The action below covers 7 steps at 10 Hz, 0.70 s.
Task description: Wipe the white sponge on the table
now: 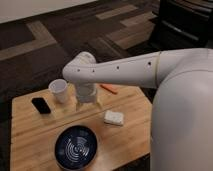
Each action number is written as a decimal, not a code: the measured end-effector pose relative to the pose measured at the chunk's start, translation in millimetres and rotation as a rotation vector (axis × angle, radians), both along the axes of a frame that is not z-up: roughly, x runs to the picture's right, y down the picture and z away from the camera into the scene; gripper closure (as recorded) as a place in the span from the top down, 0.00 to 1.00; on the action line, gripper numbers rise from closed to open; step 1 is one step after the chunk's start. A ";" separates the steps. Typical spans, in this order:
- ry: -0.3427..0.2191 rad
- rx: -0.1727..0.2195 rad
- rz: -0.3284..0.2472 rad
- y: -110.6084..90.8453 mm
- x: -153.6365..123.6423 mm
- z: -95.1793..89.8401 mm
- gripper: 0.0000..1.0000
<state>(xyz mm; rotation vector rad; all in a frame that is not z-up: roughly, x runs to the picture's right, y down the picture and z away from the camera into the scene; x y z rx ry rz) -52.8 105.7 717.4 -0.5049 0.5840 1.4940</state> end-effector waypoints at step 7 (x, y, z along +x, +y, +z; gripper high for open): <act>-0.244 0.050 -0.506 -12.4 91.4 28.4 0.65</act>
